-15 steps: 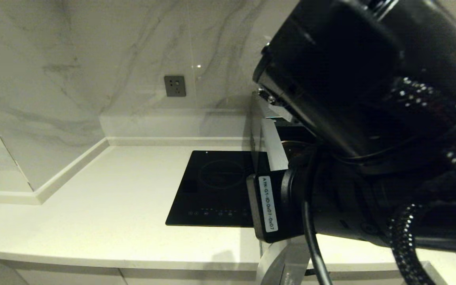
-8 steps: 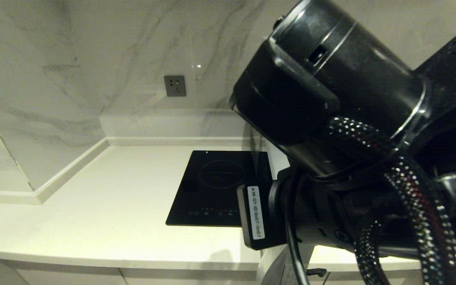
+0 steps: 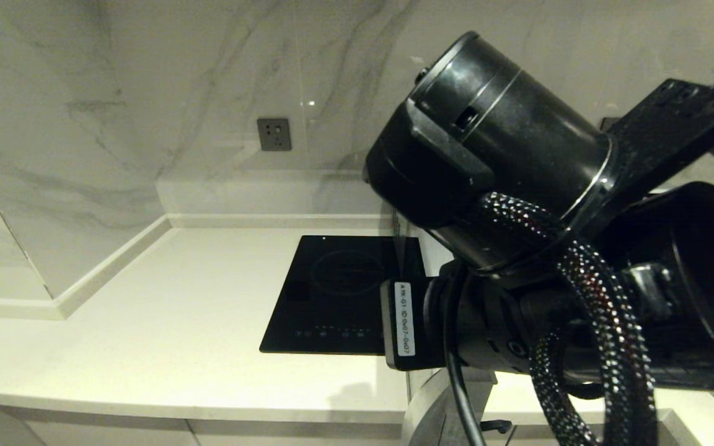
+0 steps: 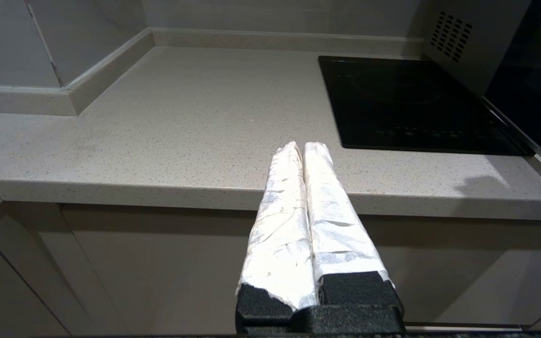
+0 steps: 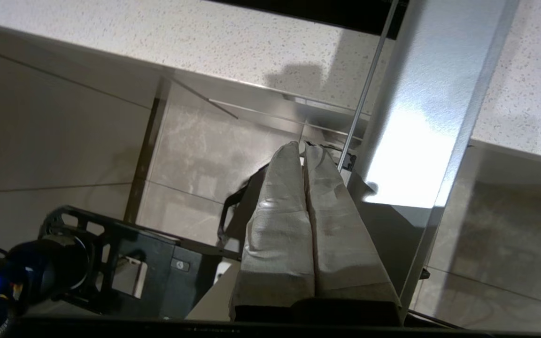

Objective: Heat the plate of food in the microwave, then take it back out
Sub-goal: Close the microwave oven

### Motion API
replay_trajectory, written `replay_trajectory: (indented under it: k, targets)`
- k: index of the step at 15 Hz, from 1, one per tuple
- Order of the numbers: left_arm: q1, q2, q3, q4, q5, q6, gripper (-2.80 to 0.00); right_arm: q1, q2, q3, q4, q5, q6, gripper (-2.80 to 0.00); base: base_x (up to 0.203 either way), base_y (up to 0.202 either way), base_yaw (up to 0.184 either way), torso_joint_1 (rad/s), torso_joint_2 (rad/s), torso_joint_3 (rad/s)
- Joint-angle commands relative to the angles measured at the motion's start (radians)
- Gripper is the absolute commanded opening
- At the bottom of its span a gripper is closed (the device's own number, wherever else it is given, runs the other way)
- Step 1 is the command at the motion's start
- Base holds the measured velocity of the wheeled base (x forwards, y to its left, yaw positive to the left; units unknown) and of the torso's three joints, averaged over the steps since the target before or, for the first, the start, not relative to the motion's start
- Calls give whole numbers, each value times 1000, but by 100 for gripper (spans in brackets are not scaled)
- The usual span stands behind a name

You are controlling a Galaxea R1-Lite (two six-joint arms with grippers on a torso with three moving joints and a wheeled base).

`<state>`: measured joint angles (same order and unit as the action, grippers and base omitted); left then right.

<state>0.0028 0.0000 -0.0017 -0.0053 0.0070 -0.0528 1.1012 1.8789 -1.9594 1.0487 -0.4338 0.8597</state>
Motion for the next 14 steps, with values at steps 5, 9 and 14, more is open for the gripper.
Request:
replay_trajectory:
  k: [5, 9, 14]
  targets:
    - [0, 0, 0, -1, 1, -1, -280, -45, -15, 36, 14, -6, 57, -280, 0, 0, 0, 0, 0, 0]
    - [0, 0, 0, -1, 1, -1, -280, -69, -16, 42, 16, -28, 115, -280, 0, 0, 0, 0, 0, 0]
    - [0, 0, 0, -1, 1, -1, -280, -162, -18, 87, 17, -84, 173, -280, 0, 0, 0, 0, 0, 0]
